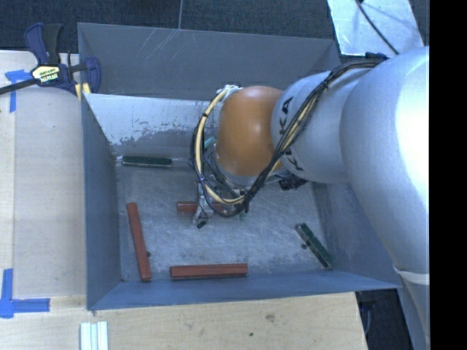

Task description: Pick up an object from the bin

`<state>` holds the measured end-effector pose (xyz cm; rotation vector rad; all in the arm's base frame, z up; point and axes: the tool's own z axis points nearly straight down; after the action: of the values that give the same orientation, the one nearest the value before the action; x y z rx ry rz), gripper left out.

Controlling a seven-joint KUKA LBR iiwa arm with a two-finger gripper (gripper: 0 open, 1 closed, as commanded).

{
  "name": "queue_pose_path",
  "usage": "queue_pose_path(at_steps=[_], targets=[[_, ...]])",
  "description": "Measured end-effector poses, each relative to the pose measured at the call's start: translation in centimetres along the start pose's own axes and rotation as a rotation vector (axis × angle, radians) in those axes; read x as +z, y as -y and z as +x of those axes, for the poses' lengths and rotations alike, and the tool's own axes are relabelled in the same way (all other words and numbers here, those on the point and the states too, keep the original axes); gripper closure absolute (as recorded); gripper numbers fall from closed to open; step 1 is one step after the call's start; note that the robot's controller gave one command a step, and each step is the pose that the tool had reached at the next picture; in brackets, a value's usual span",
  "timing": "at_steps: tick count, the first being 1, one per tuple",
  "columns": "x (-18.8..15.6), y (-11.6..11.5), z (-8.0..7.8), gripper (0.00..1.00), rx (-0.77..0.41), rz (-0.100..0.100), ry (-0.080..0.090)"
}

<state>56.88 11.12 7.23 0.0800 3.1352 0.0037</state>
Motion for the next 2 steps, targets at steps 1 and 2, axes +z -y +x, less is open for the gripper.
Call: queue_pose_path(at_steps=[1,2], targets=[[0.0,0.0,0.0,1.00,0.000,0.000,0.000],[-1.7,-0.5,3.4,1.00,-0.038,0.002,-0.006]])
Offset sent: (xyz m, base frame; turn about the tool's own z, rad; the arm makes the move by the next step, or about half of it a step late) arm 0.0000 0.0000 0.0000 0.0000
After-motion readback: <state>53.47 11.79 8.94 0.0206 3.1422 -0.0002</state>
